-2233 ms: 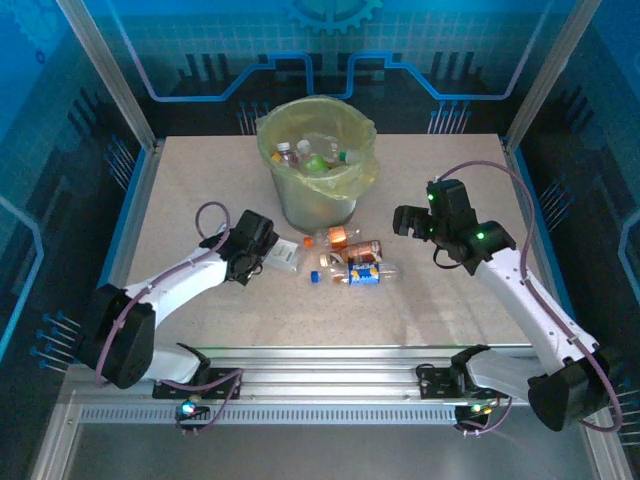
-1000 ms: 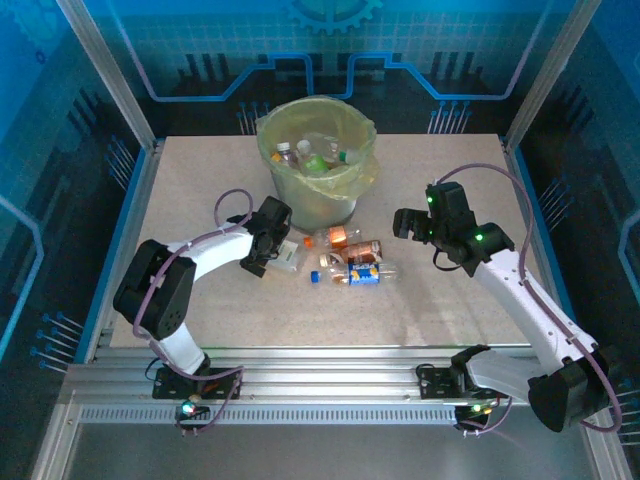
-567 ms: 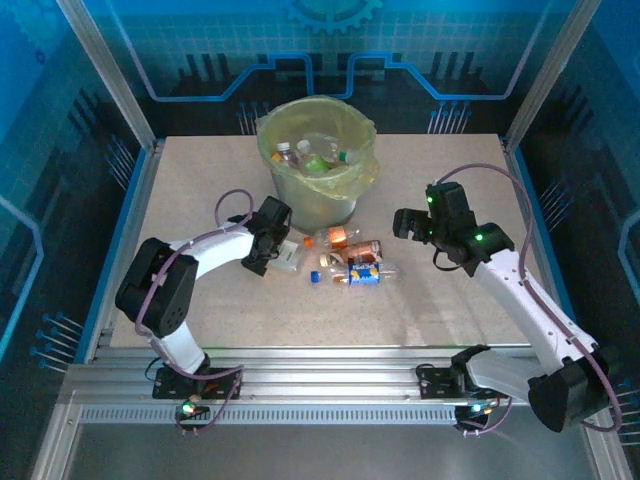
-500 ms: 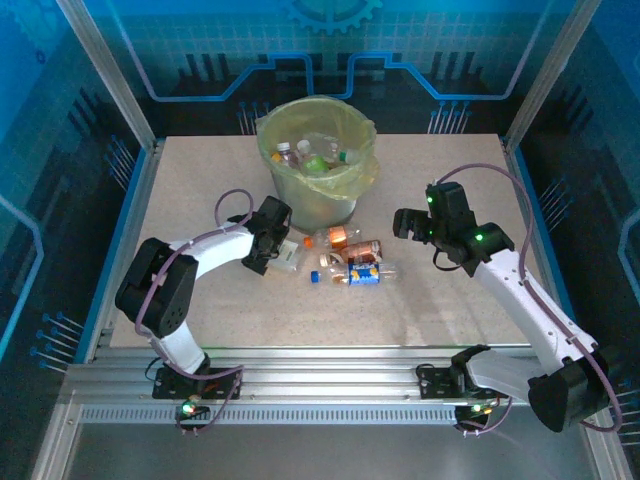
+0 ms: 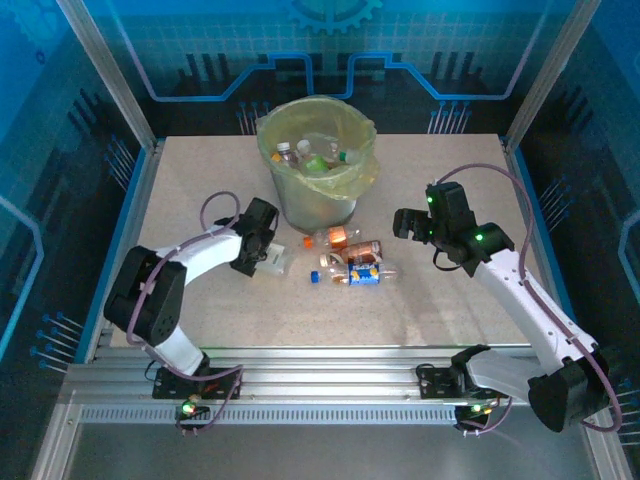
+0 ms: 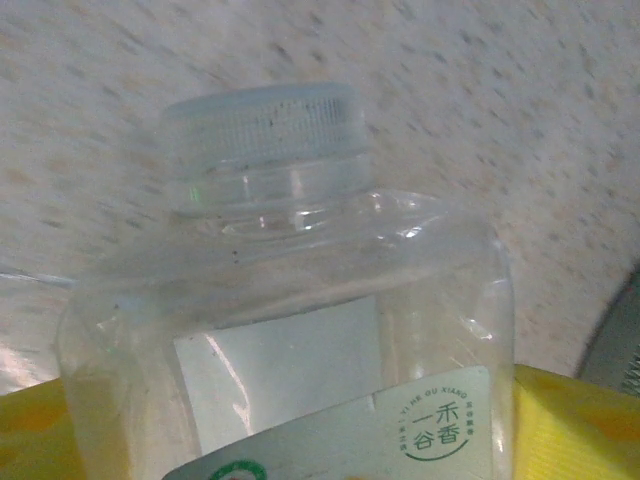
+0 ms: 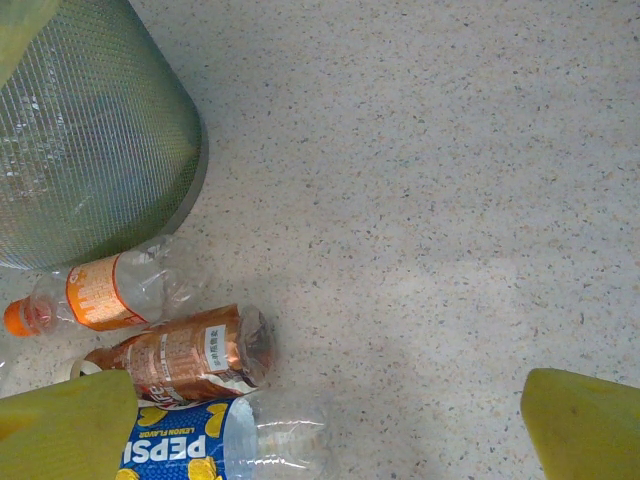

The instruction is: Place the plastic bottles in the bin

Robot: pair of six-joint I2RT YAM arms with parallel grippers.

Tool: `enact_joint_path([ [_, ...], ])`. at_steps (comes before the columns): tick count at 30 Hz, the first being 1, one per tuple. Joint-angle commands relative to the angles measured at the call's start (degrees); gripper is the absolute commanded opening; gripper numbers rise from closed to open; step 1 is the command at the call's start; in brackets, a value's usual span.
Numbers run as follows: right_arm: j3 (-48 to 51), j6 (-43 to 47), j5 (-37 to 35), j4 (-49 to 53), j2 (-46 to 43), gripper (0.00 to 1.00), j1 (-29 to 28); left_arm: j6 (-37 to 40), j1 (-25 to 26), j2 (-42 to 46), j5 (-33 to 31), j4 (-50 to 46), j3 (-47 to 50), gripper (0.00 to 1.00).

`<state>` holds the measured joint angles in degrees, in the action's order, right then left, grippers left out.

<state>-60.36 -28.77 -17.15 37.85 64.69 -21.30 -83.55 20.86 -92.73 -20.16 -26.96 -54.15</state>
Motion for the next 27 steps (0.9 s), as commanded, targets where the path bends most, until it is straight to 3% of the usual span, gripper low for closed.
enact_joint_path([
  [1, -0.25, -0.91, -0.35, -0.1, -0.5, 1.0, 0.69, 2.87, -0.38, 4.9, -7.43, -8.47, -0.01, 0.65],
  [7, -0.14, -1.03, -0.45, -0.2, -0.96, 1.0, 0.65, 10.09, -0.41, 14.21, -17.83, -13.78, -1.31, 0.59],
  [11, 0.08, -1.27, -0.78, -0.31, -1.49, 1.0, 0.65, 18.33, -0.39, 22.23, -20.87, -12.69, -1.35, 0.58],
  [18, 0.55, -1.53, -0.78, -0.83, -1.67, 1.0, 0.66, 34.27, -0.47, 29.75, -18.53, -13.57, -9.67, 0.58],
  [27, 1.28, -1.89, -0.82, -0.68, -1.77, 1.0, 0.6, 41.32, -0.47, 30.05, -10.55, -4.95, -21.64, 0.57],
])
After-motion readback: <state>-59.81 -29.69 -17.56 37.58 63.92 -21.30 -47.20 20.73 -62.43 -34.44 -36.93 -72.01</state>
